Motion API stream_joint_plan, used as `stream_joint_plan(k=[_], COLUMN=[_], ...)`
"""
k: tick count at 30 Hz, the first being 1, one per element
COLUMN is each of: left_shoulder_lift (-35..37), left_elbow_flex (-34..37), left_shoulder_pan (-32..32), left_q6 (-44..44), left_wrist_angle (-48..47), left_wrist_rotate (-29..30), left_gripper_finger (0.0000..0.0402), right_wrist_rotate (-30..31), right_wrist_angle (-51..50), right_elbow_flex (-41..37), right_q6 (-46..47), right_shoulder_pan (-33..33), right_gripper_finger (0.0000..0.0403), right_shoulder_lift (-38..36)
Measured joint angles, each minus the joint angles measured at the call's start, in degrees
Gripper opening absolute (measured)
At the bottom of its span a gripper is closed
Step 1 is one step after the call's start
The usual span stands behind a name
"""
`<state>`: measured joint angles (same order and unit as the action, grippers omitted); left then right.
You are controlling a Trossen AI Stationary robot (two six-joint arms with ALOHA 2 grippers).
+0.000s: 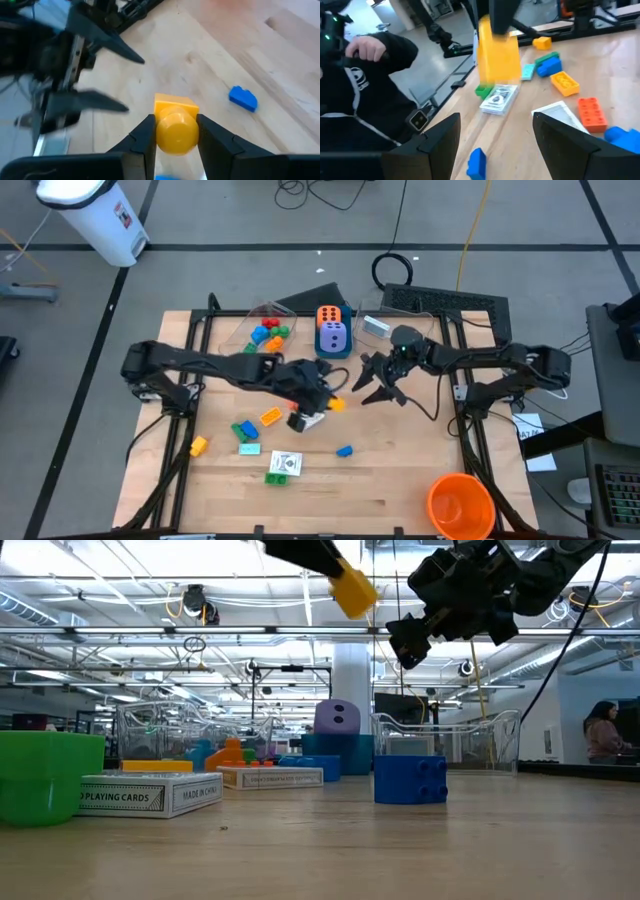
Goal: Pick & Place Toys
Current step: Put the yellow game piece into the left transparent bin
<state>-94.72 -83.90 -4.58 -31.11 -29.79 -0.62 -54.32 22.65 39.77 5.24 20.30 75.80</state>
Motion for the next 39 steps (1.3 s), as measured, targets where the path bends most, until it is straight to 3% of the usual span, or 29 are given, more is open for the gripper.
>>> stream_joint_plan(k=[9, 13, 22, 28, 32, 39], left_shoulder_lift=[12.5, 16.3, 17.2, 15.3, 15.1, 15.1], left_elbow_flex=[0.0, 0.0, -0.1, 2.4, 7.4, 17.4], left_shoulder_pan=[2.7, 7.8, 25.6, 35.2, 40.1, 45.2], left_q6=[9.2, 12.6, 13.1, 11.1, 10.2, 9.5], left_wrist_angle=[-15.3, -21.0, -28.6, -29.2, -28.5, -21.5], left_wrist_rotate=[8.3, 9.6, 2.8, 0.0, 0.2, -3.3], left_gripper_finger=[0.0113, 0.0112, 0.0114, 0.0111, 0.0111, 0.0115], right_wrist_rotate=[0.6, 7.6, 22.5, 23.1, 23.4, 34.1], right_wrist_angle=[-0.1, -0.2, -0.8, -2.0, 0.5, 8.3], right_elbow_flex=[0.0, 0.0, 0.0, -1.0, -4.1, -10.4], right_q6=[-0.1, -0.3, -2.0, -3.7, -4.1, -1.1], right_shoulder_pan=[0.7, -1.1, -5.8, -7.0, -7.1, -7.3], right_gripper_finger=[0.0235, 0.0235, 0.0232, 0.0229, 0.0226, 0.0227], right_shoulder_lift=[-0.6, -0.6, -0.6, -0.5, -0.5, -0.5])
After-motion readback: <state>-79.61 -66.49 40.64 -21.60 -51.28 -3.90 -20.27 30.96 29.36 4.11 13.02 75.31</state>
